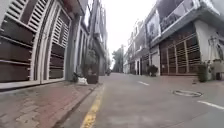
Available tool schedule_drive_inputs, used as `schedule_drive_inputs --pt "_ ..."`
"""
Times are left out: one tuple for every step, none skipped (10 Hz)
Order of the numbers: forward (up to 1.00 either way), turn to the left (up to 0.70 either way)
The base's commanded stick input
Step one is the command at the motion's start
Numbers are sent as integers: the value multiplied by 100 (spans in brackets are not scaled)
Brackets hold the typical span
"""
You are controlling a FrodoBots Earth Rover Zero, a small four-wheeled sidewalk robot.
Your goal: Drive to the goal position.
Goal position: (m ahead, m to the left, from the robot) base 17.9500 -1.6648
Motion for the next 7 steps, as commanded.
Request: schedule_drive_inputs --pt "50 0" --pt "50 0" --pt "50 0" --pt "50 0" --pt "50 0" --pt "50 0" --pt "50 0"
